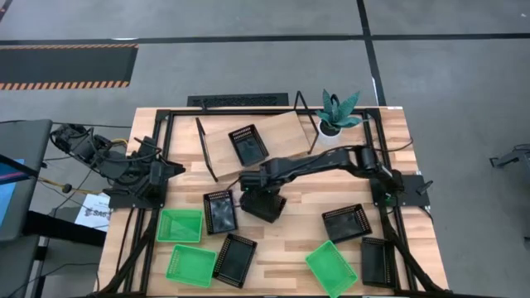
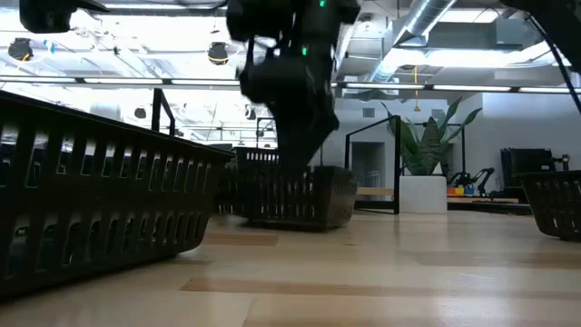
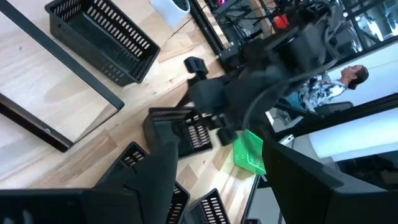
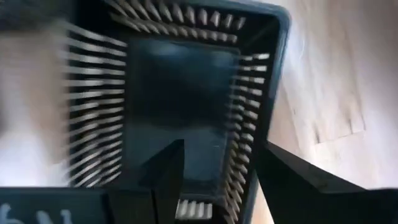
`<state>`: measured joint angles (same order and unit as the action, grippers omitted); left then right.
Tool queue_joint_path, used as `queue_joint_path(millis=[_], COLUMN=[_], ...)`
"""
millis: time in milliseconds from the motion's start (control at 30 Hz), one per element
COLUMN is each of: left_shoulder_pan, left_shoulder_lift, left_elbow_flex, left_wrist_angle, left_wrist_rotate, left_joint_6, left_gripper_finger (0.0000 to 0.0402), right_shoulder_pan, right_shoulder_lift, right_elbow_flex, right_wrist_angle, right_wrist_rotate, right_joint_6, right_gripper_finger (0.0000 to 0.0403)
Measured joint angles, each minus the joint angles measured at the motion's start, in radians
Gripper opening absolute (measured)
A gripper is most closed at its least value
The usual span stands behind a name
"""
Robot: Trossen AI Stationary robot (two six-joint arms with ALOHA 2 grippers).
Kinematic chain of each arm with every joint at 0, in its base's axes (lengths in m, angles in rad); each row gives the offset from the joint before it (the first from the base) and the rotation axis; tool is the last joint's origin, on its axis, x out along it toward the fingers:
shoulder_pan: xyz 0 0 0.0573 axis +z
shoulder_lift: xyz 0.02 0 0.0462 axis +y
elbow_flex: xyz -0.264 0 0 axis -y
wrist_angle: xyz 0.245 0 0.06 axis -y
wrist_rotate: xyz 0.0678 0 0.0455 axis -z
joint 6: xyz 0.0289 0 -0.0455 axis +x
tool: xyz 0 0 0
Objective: Stack baskets on shelf by color
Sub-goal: Stack the black basket on the black basket on the shelf
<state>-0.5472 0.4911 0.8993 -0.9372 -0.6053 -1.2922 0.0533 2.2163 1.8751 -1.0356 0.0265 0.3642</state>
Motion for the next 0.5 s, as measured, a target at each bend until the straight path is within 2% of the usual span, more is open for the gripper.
queue_joint_path(millis=[167, 367, 500], left_shoulder_pan=[0.0, 0.0, 0.0], left_shoulder_lift=[0.0, 0.0, 0.0], left_elbow_flex=[0.0, 0.0, 0.0], left_wrist_angle=[0.001, 0.0, 0.0], left_wrist_rotate=[0.002, 0.008, 0.008], left_joint_6=[-0.01, -0.01, -0.01], left_gripper_finger=[0.0226, 0.0226, 0.0226], right_shoulder_pan=[-0.005, 0.007, 0.016], right_shoulder_lift=[0.044, 0.037, -0.021], right_elbow_flex=[0.002, 0.001, 0.0], right_wrist_angle=[0.0, -0.01, -0.047], right_wrist_rotate=[-0.015, -0.056, -0.058], right_joint_6=[-0.006, -0.007, 0.016], right_gripper_finger=[0.02, 0.0113, 0.0085])
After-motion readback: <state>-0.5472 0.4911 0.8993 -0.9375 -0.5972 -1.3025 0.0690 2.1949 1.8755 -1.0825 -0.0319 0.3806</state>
